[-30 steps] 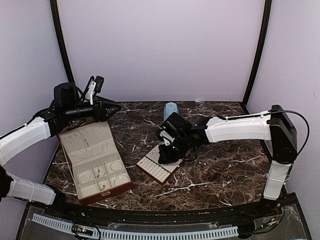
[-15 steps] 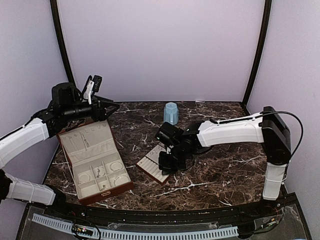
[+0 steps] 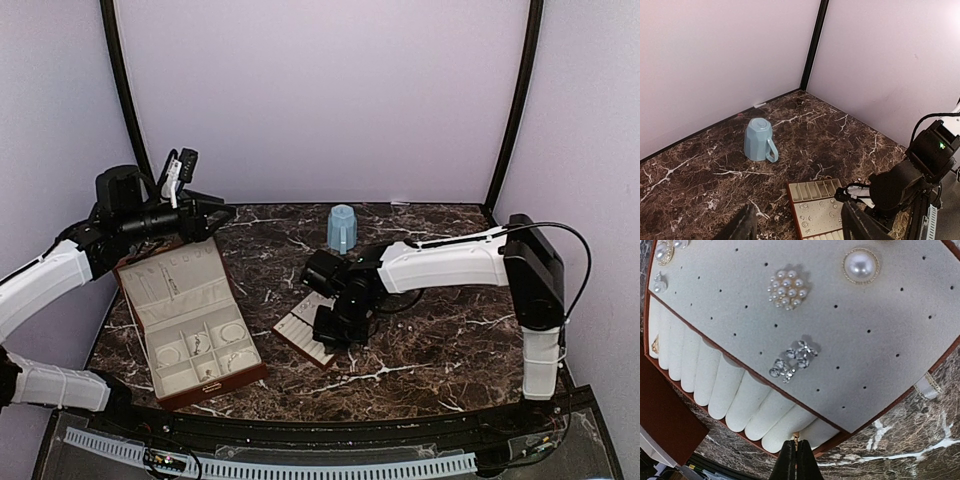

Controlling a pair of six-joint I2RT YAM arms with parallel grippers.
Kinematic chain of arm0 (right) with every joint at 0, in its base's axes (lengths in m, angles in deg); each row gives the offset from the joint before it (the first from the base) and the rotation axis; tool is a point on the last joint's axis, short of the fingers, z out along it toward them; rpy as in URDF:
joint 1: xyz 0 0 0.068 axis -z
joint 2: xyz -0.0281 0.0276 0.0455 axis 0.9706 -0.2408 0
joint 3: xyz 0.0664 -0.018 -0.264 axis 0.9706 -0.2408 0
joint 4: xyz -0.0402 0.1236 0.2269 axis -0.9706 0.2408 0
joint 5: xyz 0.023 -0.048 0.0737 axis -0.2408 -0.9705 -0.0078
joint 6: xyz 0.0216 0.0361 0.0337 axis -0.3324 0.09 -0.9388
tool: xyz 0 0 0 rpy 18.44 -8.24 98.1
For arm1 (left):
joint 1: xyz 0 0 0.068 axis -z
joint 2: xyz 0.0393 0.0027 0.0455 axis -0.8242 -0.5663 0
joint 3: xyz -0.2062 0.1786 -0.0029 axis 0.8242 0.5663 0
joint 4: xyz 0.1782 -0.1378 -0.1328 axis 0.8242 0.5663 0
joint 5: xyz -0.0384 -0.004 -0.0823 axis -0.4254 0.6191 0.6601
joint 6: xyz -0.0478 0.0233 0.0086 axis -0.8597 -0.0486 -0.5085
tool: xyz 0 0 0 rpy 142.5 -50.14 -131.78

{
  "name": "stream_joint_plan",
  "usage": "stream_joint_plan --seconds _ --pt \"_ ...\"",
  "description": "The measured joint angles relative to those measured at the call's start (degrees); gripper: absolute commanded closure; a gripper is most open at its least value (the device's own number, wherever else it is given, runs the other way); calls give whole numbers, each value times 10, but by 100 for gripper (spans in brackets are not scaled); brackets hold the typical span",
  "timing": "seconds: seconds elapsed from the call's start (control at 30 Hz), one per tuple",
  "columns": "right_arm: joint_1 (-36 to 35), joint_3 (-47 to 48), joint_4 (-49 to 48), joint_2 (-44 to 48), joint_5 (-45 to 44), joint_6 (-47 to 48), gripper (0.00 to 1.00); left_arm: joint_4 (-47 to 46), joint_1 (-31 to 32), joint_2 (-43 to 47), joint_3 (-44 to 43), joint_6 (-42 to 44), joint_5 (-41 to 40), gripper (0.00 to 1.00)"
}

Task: Organize the mixed jewelry
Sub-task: Place the ring in the ring tray.

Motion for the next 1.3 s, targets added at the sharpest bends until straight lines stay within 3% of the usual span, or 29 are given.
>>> stream_joint_plan --seconds 0.53,1.3 --pt "-2 5 24 -8 -19 -25 100 0 0 10 0 3 -1 39" --pt "63 -47 131 36 -116 65 100 0 0 9 3 11 -12 39"
